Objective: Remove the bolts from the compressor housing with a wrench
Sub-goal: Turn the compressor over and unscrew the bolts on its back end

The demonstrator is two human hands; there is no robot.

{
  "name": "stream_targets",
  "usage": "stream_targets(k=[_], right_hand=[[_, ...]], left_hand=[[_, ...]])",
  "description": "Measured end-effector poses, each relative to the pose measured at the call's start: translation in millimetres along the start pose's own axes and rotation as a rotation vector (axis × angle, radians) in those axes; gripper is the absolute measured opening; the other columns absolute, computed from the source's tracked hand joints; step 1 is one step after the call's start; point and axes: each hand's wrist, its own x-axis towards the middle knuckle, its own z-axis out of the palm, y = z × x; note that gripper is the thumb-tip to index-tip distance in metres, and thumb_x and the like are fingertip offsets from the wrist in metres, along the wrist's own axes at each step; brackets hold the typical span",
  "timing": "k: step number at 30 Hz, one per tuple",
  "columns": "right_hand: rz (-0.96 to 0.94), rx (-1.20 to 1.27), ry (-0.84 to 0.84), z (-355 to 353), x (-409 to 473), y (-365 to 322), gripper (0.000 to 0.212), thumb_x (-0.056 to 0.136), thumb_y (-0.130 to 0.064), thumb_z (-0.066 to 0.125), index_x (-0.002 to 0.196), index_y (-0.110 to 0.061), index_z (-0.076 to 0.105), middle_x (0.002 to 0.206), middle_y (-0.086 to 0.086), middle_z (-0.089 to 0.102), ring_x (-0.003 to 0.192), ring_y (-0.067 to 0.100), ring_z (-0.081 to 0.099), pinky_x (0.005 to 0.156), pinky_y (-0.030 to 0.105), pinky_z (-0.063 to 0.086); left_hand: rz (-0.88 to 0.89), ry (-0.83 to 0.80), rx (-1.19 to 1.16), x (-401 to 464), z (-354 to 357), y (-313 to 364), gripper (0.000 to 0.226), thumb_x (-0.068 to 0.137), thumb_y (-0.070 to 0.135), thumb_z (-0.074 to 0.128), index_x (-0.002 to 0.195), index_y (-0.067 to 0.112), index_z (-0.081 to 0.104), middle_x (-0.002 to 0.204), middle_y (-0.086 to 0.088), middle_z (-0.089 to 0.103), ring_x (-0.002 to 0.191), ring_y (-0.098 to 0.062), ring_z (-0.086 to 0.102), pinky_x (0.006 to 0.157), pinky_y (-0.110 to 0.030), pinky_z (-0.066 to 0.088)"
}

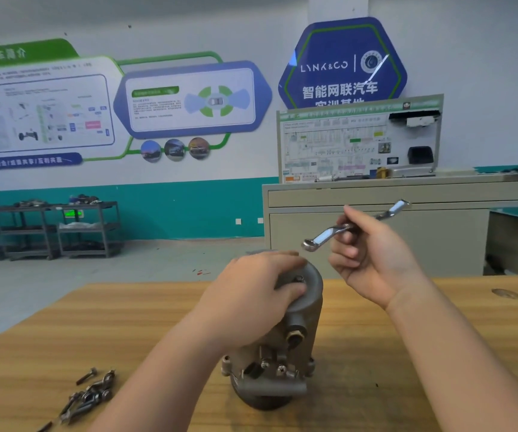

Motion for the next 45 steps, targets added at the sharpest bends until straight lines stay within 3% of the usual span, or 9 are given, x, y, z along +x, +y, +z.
stream_targets(k=[5, 10, 14, 17, 25, 33, 36, 41, 45], right_hand=[[0.051, 0.019, 0.080, -9, 3, -2, 0.032, 0.097, -0.023, 0.049, 0.067, -0.012, 0.051, 0.045, -0.003, 0.039, 0.032, 0.007, 0.031, 0.029, 0.015, 0.023], [0.051, -0.203, 0.118, -15, 6, 7, 0.030, 0.097, -0.021, 0.048, 0.069, -0.011, 0.050, 0.042, -0.003, 0.039, 0.030, 0.007, 0.031, 0.029, 0.015, 0.022], [0.043, -0.267, 0.086, -11, 5, 13, 0.030, 0.097, -0.020, 0.051, 0.069, -0.009, 0.052, 0.042, -0.002, 0.041, 0.030, 0.007, 0.032, 0.029, 0.015, 0.023], [-0.031, -0.348, 0.098, -8, 4, 19, 0.028, 0.096, -0.019, 0.054, 0.070, -0.007, 0.054, 0.043, -0.003, 0.043, 0.032, 0.006, 0.035, 0.030, 0.016, 0.026], [-0.412, -0.434, 0.072, -4, -1, 30, 0.042, 0.088, -0.017, 0.066, 0.049, -0.021, 0.050, 0.041, -0.002, 0.046, 0.031, 0.009, 0.038, 0.033, 0.017, 0.028], [-0.792, -0.701, -0.007, 0, -14, 29, 0.032, 0.072, -0.014, 0.055, 0.044, -0.021, 0.042, 0.038, 0.003, 0.040, 0.035, 0.011, 0.036, 0.038, 0.018, 0.029], [-0.967, -0.822, -0.080, 1, -22, 26, 0.035, 0.074, -0.021, 0.054, 0.048, -0.009, 0.034, 0.043, 0.011, 0.033, 0.040, 0.015, 0.031, 0.041, 0.025, 0.026], [-1.438, -1.097, -0.265, 14, -34, 30, 0.037, 0.084, -0.007, 0.051, 0.057, -0.022, 0.031, 0.061, -0.016, 0.015, 0.050, -0.002, 0.022, 0.055, 0.007, 0.019], [-1.733, -1.145, -0.114, 22, -37, 53, 0.041, 0.085, -0.004, 0.054, 0.052, -0.016, 0.032, 0.067, -0.005, 0.018, 0.059, 0.013, 0.013, 0.058, 0.021, 0.015]], left_hand=[[-0.070, 0.084, 0.023, -2, 1, 0, 0.034, 0.074, 0.064, 0.065, 0.096, 0.040, 0.060, 0.089, 0.020, 0.062, 0.083, 0.002, 0.054, 0.063, -0.012, 0.036], [-0.018, -0.065, 0.002, -2, -6, -4, 0.040, 0.089, 0.048, 0.060, 0.128, 0.043, 0.055, 0.121, 0.022, 0.061, 0.107, 0.000, 0.053, 0.080, -0.013, 0.035], [-0.089, 0.021, -0.037, 0, -6, -6, 0.017, 0.079, 0.054, 0.068, 0.089, 0.041, 0.064, 0.104, 0.022, 0.067, 0.090, 0.002, 0.055, 0.069, -0.009, 0.038], [-0.098, 0.075, 0.000, -2, -2, -6, 0.031, 0.072, 0.065, 0.067, 0.086, 0.040, 0.055, 0.091, 0.022, 0.063, 0.082, 0.004, 0.054, 0.061, -0.009, 0.035], [-0.096, -0.121, -0.146, -2, -21, -12, 0.034, 0.084, 0.039, 0.069, 0.117, 0.034, 0.061, 0.110, 0.021, 0.064, 0.103, 0.004, 0.058, 0.096, -0.027, 0.047], [-0.100, -0.002, -0.062, -5, -8, -8, 0.028, 0.085, 0.047, 0.065, 0.112, 0.040, 0.063, 0.102, 0.022, 0.064, 0.093, 0.004, 0.053, 0.073, -0.010, 0.037], [-0.103, 0.087, -0.005, -9, 0, -2, 0.028, 0.087, 0.047, 0.062, 0.114, 0.040, 0.062, 0.107, 0.019, 0.065, 0.097, -0.002, 0.053, 0.076, -0.017, 0.038], [-0.088, 0.182, 0.027, -13, 8, 9, 0.015, 0.093, 0.040, 0.053, 0.105, 0.038, 0.062, 0.097, 0.017, 0.064, 0.088, -0.004, 0.050, 0.086, -0.027, 0.040], [-0.018, 0.142, 0.124, -12, 3, 16, 0.016, 0.089, 0.023, 0.048, 0.078, 0.034, 0.047, 0.074, 0.015, 0.050, 0.079, -0.012, 0.052, 0.080, -0.029, 0.032]])
